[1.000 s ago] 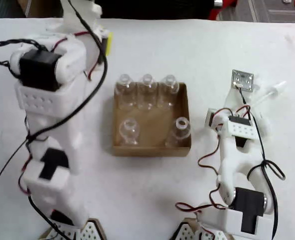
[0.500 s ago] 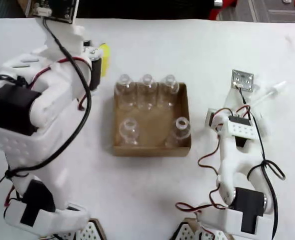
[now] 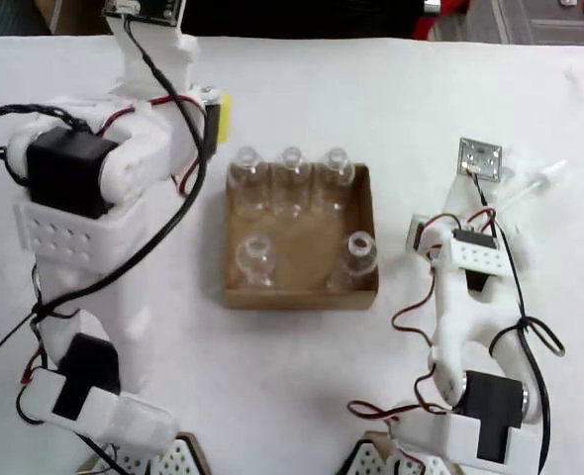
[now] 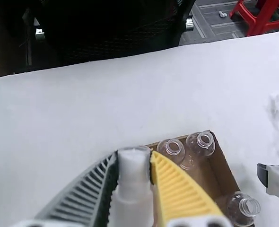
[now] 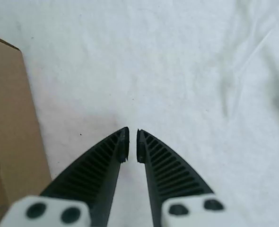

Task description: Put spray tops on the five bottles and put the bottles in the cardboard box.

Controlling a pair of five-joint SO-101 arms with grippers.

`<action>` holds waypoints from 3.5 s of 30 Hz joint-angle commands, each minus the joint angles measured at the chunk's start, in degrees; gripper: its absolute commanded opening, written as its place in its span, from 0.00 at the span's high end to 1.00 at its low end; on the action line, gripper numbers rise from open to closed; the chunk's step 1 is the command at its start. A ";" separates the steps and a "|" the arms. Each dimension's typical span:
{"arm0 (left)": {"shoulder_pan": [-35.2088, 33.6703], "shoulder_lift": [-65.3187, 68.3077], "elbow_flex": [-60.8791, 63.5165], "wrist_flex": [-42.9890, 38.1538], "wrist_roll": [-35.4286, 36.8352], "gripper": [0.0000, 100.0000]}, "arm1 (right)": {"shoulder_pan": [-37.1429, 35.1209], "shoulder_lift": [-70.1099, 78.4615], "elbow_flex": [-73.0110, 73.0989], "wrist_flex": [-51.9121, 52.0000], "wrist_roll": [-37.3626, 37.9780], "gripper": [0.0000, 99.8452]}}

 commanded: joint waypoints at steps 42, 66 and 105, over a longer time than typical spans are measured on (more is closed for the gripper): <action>4.00 -34.51 60.22 -53.27 -6.15 0.98 | -0.66 -0.57 -0.44 -1.01 0.70 0.98; 1.71 -23.87 70.42 -95.03 -6.07 0.98 | -3.21 -0.48 -0.44 -1.01 4.75 0.98; 0.66 -25.80 93.19 -125.80 -8.62 0.98 | -3.12 -0.57 2.46 -7.52 4.84 0.98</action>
